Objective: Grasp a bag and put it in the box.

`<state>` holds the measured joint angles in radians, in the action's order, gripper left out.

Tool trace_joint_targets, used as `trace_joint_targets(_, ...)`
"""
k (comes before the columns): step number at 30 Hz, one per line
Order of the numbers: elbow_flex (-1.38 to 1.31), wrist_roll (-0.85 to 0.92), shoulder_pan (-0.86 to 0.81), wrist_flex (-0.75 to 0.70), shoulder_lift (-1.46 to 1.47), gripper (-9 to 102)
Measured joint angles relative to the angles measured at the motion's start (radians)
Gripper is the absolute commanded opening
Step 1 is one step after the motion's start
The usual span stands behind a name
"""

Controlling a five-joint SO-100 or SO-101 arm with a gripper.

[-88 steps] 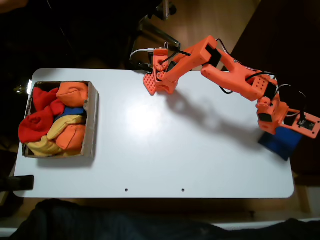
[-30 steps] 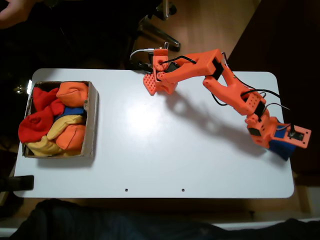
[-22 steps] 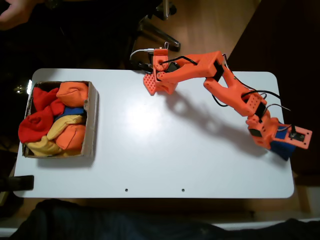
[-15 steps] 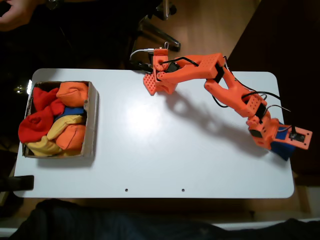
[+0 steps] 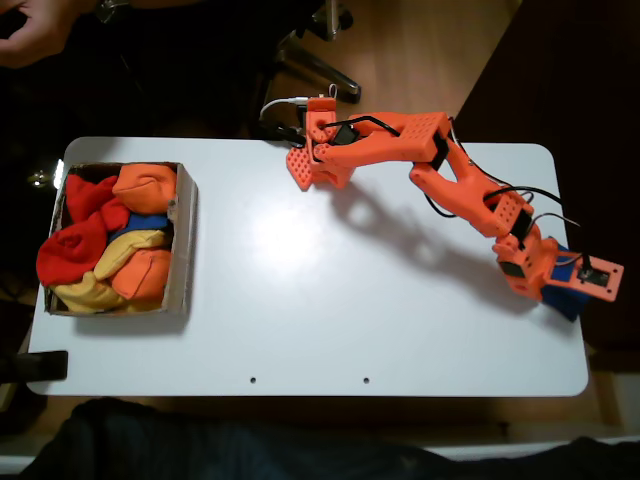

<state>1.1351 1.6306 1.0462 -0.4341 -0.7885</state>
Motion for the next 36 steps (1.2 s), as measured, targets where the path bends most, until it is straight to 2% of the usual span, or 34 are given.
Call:
trace_joint_targets(5, -0.008, -0.02, 0.003, 0.0, 0.014, 68)
trace_joint_targets(11, -0.02, -0.025, 0.009, 0.0, 0.021, 67)
trace_joint_targets(24, -0.04, -0.038, 0.017, 0.0, 0.04, 55)
trace_joint_targets(30, -0.046, -0.038, 0.029, -0.002, 0.041, 40)
trace_joint_targets(36, -0.051, -0.038, 0.04, -0.003, 0.041, 38)
